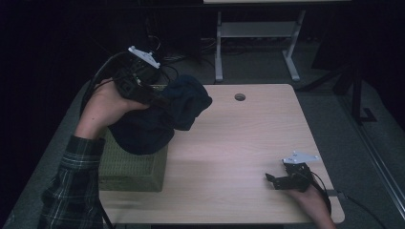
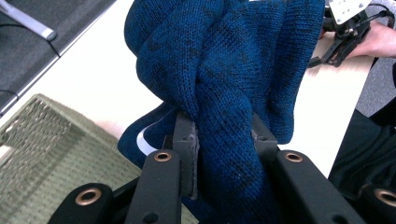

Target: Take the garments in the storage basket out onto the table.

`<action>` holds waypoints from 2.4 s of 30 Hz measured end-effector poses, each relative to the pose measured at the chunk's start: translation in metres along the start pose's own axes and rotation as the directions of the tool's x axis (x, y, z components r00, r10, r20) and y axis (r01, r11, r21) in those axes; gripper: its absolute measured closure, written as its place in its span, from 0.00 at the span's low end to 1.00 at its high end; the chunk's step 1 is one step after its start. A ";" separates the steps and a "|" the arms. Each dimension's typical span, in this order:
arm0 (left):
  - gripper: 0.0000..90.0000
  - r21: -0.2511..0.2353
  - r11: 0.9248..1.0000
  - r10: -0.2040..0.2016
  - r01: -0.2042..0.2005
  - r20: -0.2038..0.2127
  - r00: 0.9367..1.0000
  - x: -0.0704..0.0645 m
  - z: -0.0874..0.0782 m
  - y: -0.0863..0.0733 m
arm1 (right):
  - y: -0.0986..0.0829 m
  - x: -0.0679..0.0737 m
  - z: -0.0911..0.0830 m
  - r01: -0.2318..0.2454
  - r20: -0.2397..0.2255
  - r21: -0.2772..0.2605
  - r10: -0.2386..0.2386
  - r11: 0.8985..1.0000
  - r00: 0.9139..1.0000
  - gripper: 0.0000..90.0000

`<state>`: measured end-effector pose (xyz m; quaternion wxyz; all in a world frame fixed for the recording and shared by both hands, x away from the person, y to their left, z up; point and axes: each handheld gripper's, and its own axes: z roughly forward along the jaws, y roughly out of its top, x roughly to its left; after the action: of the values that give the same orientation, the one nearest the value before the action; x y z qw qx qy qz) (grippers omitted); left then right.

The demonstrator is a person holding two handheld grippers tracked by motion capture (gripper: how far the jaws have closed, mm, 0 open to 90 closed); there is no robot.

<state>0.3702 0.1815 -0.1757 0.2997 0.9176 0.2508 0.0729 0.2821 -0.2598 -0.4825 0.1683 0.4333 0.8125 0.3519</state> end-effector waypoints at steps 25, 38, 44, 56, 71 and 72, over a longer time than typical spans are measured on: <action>0.79 -0.005 0.997 0.079 -0.078 0.088 0.993 -0.040 0.060 0.048 | 0.000 0.000 0.000 -0.003 -0.001 0.000 0.003 1.000 1.000 0.11; 0.79 0.008 0.996 0.083 -0.085 0.128 0.988 -0.056 0.103 0.060 | 0.000 0.000 0.000 0.001 0.000 0.000 -0.001 1.000 1.000 0.11; 0.79 0.006 0.997 0.078 -0.080 0.137 0.988 -0.064 0.123 0.063 | 0.000 0.000 0.000 0.000 0.001 0.000 0.000 1.000 1.000 0.11; 0.79 0.010 0.998 0.061 -0.064 0.188 0.980 -0.081 0.162 0.071 | 0.000 0.000 0.000 -0.001 0.001 0.000 0.001 1.000 1.000 0.11; 0.79 0.031 0.998 0.035 -0.045 0.281 0.959 -0.092 0.215 0.068 | 0.000 0.000 0.000 -0.001 0.001 -0.001 0.001 1.000 1.000 0.11; 0.79 0.031 0.999 0.029 -0.039 0.287 0.958 -0.091 0.220 0.067 | 0.000 0.000 0.000 0.000 0.000 -0.002 0.000 1.000 1.000 0.11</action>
<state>0.3822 -0.0237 -0.3136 0.3146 0.9280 0.1904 -0.0601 0.2821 -0.2598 -0.4824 0.1688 0.4330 0.8122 0.3525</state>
